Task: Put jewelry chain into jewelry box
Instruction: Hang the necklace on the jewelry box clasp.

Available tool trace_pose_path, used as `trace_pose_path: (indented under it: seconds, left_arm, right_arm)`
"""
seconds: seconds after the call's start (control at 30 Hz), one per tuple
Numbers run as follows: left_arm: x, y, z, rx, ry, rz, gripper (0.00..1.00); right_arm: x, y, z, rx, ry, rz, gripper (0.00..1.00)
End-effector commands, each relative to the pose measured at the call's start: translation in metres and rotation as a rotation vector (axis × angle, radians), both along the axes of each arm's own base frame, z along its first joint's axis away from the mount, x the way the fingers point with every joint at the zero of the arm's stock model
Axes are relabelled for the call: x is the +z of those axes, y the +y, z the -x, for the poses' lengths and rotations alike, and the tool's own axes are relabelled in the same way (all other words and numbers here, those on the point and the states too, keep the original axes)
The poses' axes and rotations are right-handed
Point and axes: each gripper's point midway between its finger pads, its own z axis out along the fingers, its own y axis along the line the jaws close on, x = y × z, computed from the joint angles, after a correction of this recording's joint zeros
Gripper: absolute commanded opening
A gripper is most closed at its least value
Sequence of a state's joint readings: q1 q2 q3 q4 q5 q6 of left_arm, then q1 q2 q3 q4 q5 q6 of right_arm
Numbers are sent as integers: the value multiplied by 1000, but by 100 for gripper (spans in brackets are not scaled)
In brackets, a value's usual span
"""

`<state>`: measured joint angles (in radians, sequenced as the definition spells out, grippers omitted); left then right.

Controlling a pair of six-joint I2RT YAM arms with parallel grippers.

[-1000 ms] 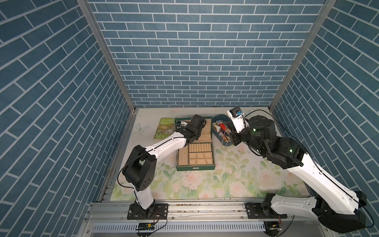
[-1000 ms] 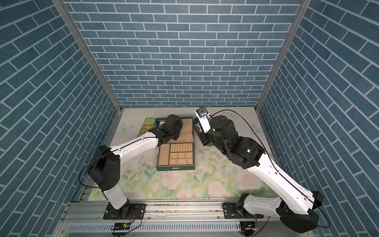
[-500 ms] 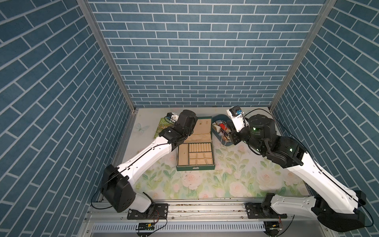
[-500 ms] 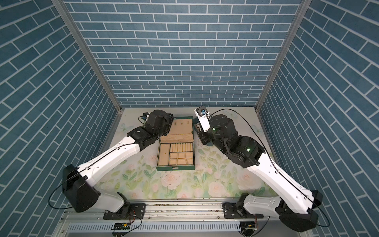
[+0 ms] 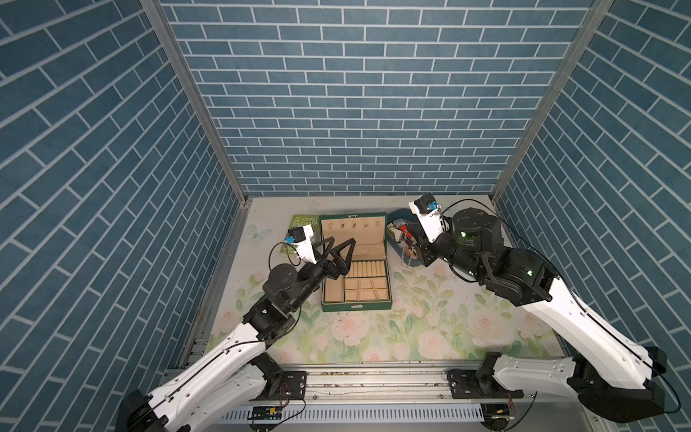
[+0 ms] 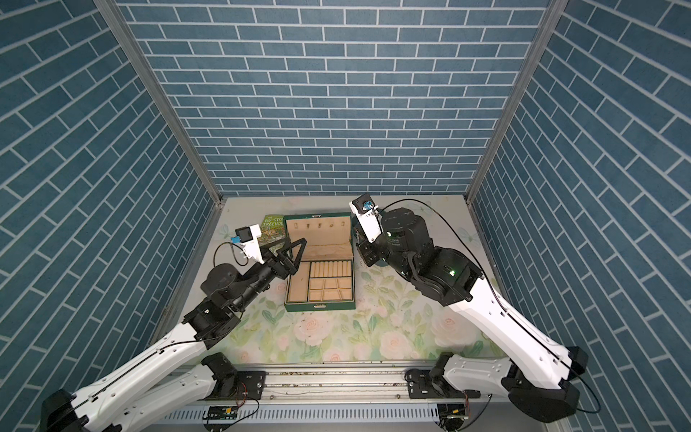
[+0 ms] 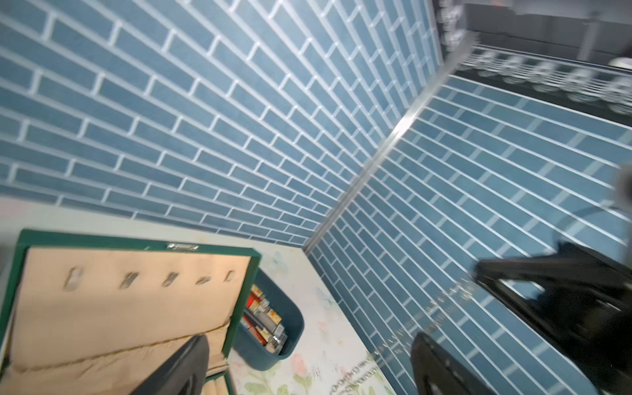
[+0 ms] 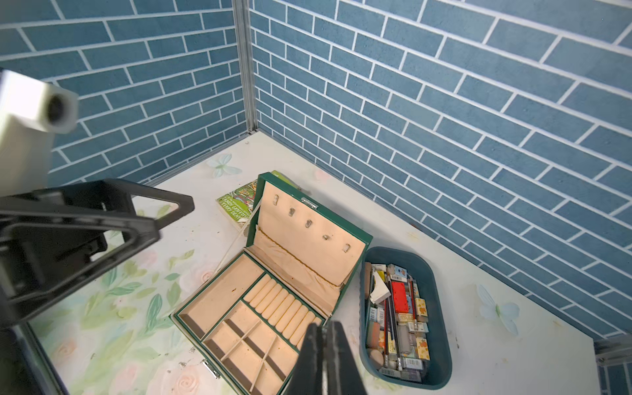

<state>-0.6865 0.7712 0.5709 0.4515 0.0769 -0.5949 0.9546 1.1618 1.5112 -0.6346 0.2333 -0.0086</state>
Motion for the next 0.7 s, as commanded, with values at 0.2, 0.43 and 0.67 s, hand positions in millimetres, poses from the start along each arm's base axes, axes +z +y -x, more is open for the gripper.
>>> trace_pose_path:
  seconds: [0.2,0.43,0.67]
  left_arm:
    - [2,-18,64,-246,-366,-49,90]
    - [-16,-21,67,-262,-356,23,88]
    - [-32,-39,67,-331,-363,-18,86]
  right_arm:
    - [38,18,22,162,-35,-120,0]
    - [55,23,36,236,-39,-194,0]
    - [63,23,43,270,-42,-212,0]
